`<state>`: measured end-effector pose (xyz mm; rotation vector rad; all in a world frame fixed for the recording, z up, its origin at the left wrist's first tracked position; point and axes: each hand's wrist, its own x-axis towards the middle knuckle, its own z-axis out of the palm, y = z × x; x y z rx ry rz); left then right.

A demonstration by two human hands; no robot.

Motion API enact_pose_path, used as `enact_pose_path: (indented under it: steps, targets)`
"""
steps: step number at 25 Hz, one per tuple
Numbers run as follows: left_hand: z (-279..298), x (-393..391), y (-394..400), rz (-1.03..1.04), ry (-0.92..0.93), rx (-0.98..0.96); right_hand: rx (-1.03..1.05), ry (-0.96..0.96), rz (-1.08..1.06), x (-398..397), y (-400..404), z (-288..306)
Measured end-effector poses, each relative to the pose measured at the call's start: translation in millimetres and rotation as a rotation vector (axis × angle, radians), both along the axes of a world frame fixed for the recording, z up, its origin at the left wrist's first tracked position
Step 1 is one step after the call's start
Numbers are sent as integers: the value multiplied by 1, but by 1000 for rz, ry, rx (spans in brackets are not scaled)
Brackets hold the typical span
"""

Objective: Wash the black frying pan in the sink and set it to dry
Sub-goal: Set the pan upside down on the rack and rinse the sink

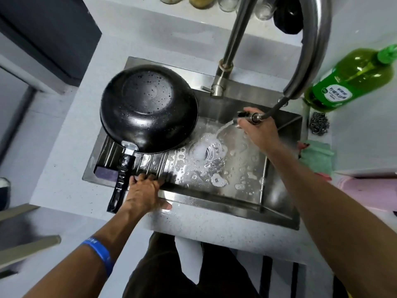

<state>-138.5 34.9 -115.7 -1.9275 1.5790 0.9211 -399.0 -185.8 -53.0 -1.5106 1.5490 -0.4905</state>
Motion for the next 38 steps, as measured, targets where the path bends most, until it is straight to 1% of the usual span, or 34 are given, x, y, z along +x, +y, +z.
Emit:
enact_pose_path:
  steps: [2, 3, 8, 14, 16, 19, 21, 23, 27, 30, 33, 34, 36, 38]
  targets:
    - [-3, 1, 2, -9, -2, -33, -148, 138, -6, -9, -12, 5]
    - [-4, 2, 3, -6, -5, -41, -184, 217, 25, -16, -17, 8]
    - [-9, 3, 1, 24, 8, -30, -160, 649, 139, -57, -38, 18]
    - [-6, 1, -1, 34, 10, 2, -16, 846, 299, -74, -36, 33]
    - [-4, 1, -1, 33, 10, 2, 23, 871, 356, -71, -32, 33]
    - [-1, 1, 0, 46, 19, 5, 122, 808, 371, -64, -19, 26]
    - [1, 2, 2, 38, 19, 5, 154, 713, 384, -58, -7, 19]
    - [4, 2, 3, 35, 27, 4, 143, 593, 405, -49, 4, 15]
    - [5, 1, 1, 21, 20, 32, 222, 325, 347, -22, 31, 18]
    - [0, 2, 3, 33, 14, 38, 221, 255, 355, 8, 53, 22]
    - [7, -4, -1, 48, -1, 68, 232, 100, 341, 40, 74, 26]
    - [9, -7, -5, 91, 17, 36, 226, 54, 348, 51, 80, 27]
    - [19, -10, -18, 201, 101, -97, 202, -1, 366, 73, 90, 29]
    - [19, -8, -27, 391, 227, -245, 183, -36, 370, 90, 96, 31]
